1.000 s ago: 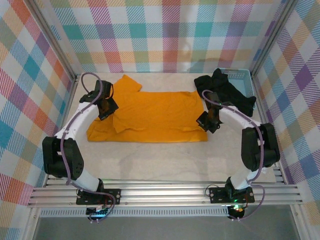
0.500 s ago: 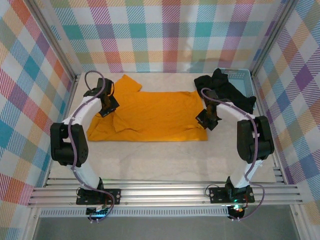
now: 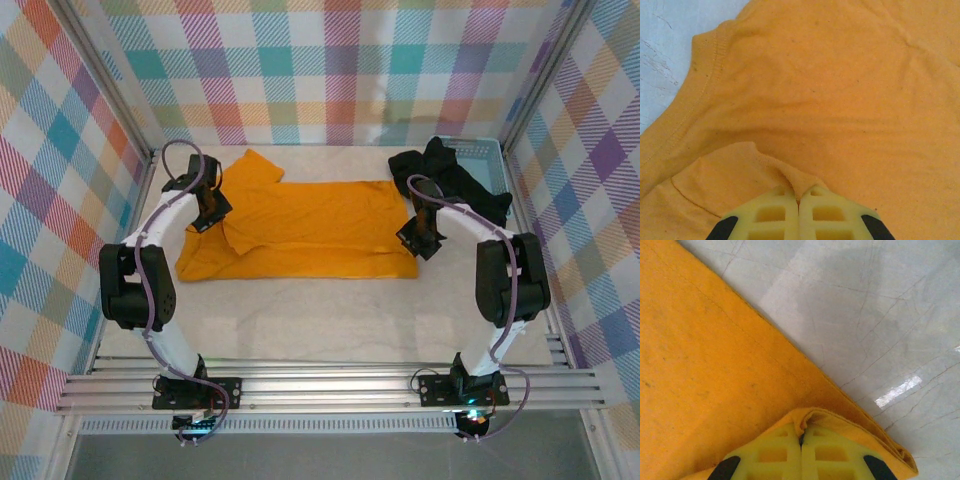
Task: Fold and stack the t-shirts
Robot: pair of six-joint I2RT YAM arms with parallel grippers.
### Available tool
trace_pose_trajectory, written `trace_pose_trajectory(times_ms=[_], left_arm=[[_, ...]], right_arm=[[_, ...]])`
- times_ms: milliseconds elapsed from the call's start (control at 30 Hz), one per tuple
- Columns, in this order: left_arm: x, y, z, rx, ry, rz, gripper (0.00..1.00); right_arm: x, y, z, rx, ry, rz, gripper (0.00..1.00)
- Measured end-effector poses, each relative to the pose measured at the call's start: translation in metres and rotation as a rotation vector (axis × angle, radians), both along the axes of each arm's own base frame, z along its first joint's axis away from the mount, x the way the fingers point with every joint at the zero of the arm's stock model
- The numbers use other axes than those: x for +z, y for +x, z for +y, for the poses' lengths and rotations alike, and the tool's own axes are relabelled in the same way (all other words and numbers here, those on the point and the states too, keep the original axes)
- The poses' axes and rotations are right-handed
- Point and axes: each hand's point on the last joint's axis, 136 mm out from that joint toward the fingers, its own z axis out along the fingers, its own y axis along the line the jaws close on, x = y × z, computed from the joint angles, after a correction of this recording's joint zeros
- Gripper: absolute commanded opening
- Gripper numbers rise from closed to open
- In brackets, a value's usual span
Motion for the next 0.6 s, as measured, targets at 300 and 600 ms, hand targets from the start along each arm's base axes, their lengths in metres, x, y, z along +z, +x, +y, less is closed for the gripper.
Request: trace_pose_trajectory(times_ms=[300, 600], left_arm=[[0.008, 0.008, 0.0, 0.0, -0.004, -0.024, 0.0], [-0.007, 0.027, -0.004, -0.011, -0.023, 0.002, 0.0]], right_arm=[[0.0, 0.0, -0.001, -0.013, -0.002, 0.0, 0.0], [-0.002, 0.011, -0.001, -0.02, -0.012, -0.008, 0.16]])
